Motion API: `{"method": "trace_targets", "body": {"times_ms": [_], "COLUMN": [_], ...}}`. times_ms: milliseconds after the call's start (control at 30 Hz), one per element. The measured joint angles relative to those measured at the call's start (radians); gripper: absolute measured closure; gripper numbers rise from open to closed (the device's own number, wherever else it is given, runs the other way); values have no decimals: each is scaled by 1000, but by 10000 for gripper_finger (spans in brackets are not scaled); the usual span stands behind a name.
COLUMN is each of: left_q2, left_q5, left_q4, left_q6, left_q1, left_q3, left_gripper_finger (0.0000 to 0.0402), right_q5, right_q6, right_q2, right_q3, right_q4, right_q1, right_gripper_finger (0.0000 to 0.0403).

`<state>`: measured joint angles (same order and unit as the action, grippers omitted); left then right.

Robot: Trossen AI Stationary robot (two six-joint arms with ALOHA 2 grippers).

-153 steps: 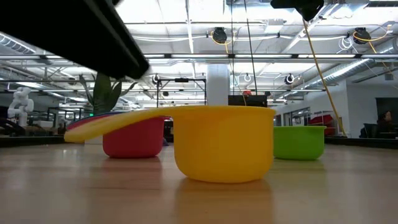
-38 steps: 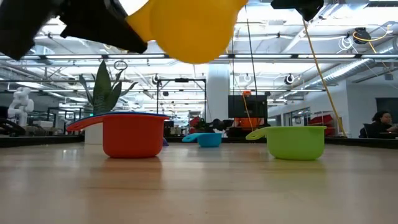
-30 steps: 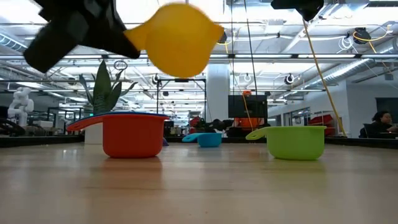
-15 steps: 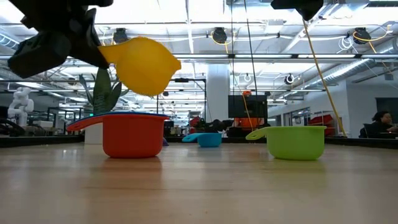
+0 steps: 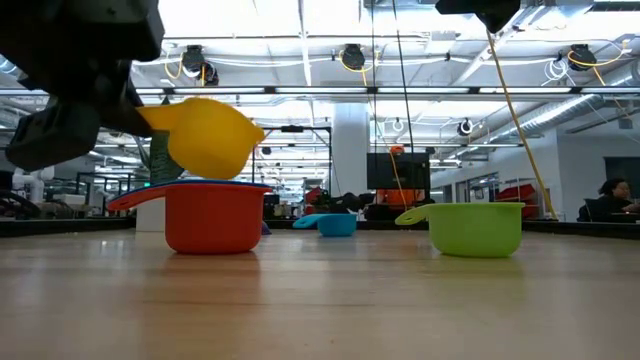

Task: Nest measuring cups in basket
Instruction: Stack the yellow measuring cup on top of the blue measuring cup

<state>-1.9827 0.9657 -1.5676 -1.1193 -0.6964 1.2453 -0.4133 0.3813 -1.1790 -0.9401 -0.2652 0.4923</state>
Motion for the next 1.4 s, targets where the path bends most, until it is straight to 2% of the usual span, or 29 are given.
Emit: {"method": "trace_targets", "body": {"times_ms": [233, 467, 633, 867, 1133, 1400], "left_q2": [0, 0, 0, 0, 0, 0], "left_q5": [4, 11, 11, 10, -5, -22], "left_q4": [60, 128, 138, 139, 142, 158], "left_q6": [33, 92, 122, 123, 129, 130], "left_q1": [-12, 2, 2, 2, 9, 51], "left_q3": [-1, -1, -1, -1, -1, -1], "left_gripper_finger": [395, 381, 394, 379, 393, 332], "right_q5": [0, 0, 0, 0, 0, 0], "right_q6": [-3, -1, -1, -6, -7, -4], "right_q2": [0, 0, 0, 0, 0, 0], "right_q3": [0, 0, 0, 0, 0, 0], "right_q4": [0, 3, 3, 3, 3, 3], "right_q1": [0, 0, 0, 0, 0, 0], "right_gripper_finger": [243, 243, 243, 243, 243, 243]}}
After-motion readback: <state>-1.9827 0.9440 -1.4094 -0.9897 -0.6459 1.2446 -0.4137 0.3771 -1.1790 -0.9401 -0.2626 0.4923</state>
